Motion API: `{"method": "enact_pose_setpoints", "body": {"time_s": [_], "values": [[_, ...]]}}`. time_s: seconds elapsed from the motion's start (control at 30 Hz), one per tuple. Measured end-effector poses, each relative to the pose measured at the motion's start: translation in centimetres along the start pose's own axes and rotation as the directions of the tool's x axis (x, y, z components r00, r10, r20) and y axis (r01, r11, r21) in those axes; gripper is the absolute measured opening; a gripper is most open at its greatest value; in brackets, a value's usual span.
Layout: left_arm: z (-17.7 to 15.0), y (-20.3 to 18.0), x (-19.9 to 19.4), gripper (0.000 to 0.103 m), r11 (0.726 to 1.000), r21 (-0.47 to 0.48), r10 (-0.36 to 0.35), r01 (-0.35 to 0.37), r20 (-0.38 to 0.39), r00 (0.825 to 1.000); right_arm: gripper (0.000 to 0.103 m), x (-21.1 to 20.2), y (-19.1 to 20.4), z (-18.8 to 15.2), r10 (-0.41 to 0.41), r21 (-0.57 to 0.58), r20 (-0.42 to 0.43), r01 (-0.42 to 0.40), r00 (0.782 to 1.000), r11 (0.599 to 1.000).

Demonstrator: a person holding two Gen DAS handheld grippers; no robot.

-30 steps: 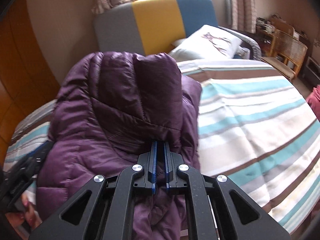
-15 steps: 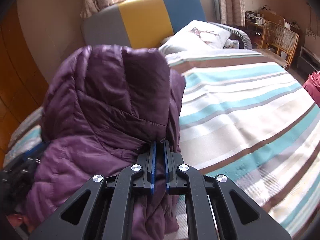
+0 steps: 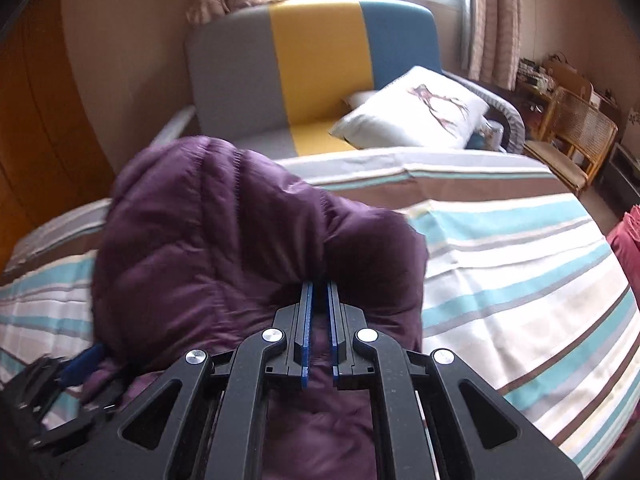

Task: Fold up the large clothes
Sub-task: 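Press the folded jacket with the left tool while the right tool holds it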

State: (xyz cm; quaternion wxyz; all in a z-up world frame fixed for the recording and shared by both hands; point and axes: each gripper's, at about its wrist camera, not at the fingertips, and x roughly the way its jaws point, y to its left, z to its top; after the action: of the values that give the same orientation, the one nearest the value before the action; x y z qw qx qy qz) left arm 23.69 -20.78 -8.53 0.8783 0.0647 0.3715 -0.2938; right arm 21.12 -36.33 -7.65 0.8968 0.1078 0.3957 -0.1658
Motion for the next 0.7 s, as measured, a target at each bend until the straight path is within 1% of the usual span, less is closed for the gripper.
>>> {"method": "enact_pose_setpoints", "body": {"time_s": [0.07, 0.13, 0.2, 0.27, 0.37, 0.47, 0.57, 0.7], "values": [[0.1, -0.5, 0.2, 0.034, 1.0, 0.014, 0.006, -0.006, 0.007, 1.0, 0.006, 1.4, -1.1, -0.5, 0.01, 0.024, -0.013, -0.01, 1.0, 1.0], [0.2, -1.0, 0.4, 0.035, 1.0, 0.024, 0.009, -0.01, 0.013, 1.0, 0.006, 2.6, -1.9, -1.6, 0.02, 0.045, -0.001, -0.02, 1.0, 0.999], [0.2, -1.4, 0.7, 0.035, 0.999, 0.03, 0.016, -0.016, 0.015, 1.0, 0.005, 3.0, -2.7, -2.3, 0.05, 0.094, 0.015, -0.051, 0.999, 0.994], [0.3, -1.6, 0.8, 0.035, 0.999, 0.036, 0.022, -0.023, 0.013, 1.0, 0.005, 3.0, -2.8, -2.9, 0.059, 0.111, 0.028, -0.061, 0.998, 0.992], [0.7, -1.4, 0.7, 0.037, 0.999, 0.035, 0.015, -0.015, 0.0, 1.0, 0.005, 2.7, -2.3, -3.3, 0.04, 0.088, 0.039, -0.043, 0.998, 0.995], [1.7, -0.9, 0.4, 0.038, 1.0, 0.003, 0.001, -0.001, -0.015, 1.0, 0.005, 2.3, -2.0, -3.5, 0.039, 0.085, 0.042, -0.042, 0.998, 0.996], [3.1, -0.5, 0.5, 0.038, 1.0, -0.009, 0.022, -0.023, -0.015, 1.0, 0.005, 2.2, -1.9, -3.6, 0.037, 0.083, 0.043, -0.041, 0.998, 0.996], [5.0, -0.5, 1.7, 0.04, 0.997, 0.022, 0.069, -0.069, -0.026, 0.997, 0.005, 2.1, -1.7, -3.6, 0.028, 0.065, 0.041, -0.031, 0.999, 0.997]]}}
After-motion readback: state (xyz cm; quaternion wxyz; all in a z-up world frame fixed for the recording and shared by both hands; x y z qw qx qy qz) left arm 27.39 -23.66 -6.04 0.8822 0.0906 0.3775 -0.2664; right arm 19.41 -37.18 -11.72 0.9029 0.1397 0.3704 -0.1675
